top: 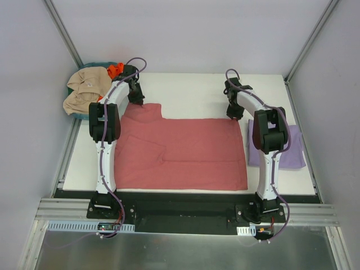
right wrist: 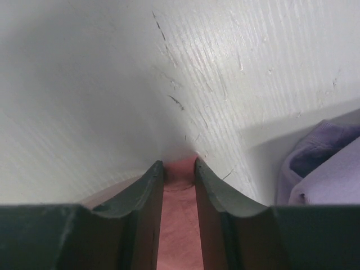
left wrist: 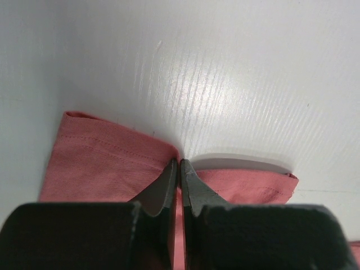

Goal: Fold and stack the t-shirts
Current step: Grap the side of the flattened tshirt furthest away from the robot with both arms, then fold the other side of the tshirt into a rectangle

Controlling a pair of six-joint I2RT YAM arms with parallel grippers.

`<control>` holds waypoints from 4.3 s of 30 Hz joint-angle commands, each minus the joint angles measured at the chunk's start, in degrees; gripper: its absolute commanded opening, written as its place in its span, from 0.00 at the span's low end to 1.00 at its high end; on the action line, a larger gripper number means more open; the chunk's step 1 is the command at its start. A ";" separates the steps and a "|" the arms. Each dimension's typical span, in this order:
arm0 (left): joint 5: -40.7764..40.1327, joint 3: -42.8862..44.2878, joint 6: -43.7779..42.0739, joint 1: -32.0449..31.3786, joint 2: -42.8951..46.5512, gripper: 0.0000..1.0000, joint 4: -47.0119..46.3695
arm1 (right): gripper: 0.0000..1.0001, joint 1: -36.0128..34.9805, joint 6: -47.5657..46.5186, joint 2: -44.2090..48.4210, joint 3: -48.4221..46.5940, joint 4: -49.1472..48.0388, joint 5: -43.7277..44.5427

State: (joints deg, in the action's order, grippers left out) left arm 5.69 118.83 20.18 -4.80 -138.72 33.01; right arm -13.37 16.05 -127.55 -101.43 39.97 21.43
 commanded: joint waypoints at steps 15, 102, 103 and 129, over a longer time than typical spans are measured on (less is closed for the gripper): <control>-4.73 -12.38 1.70 -0.21 9.15 0.00 -1.02 | 0.01 -1.13 -10.77 9.49 3.94 0.47 -4.47; 1.97 -78.40 16.91 -12.34 85.65 0.99 -3.13 | 0.96 -10.37 -12.01 72.95 59.15 -12.45 -27.05; 0.47 -77.96 16.82 -12.34 83.72 0.99 -3.05 | 0.96 -10.45 -12.27 74.27 59.85 -12.72 -27.49; 11.52 -84.72 13.92 -16.38 72.35 0.99 -16.23 | 0.96 -10.36 -13.77 83.60 66.18 -13.16 -24.16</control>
State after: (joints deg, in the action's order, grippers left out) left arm 14.09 34.65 36.56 -19.73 -70.19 18.15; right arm -23.53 2.28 -44.69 -35.62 28.75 -3.44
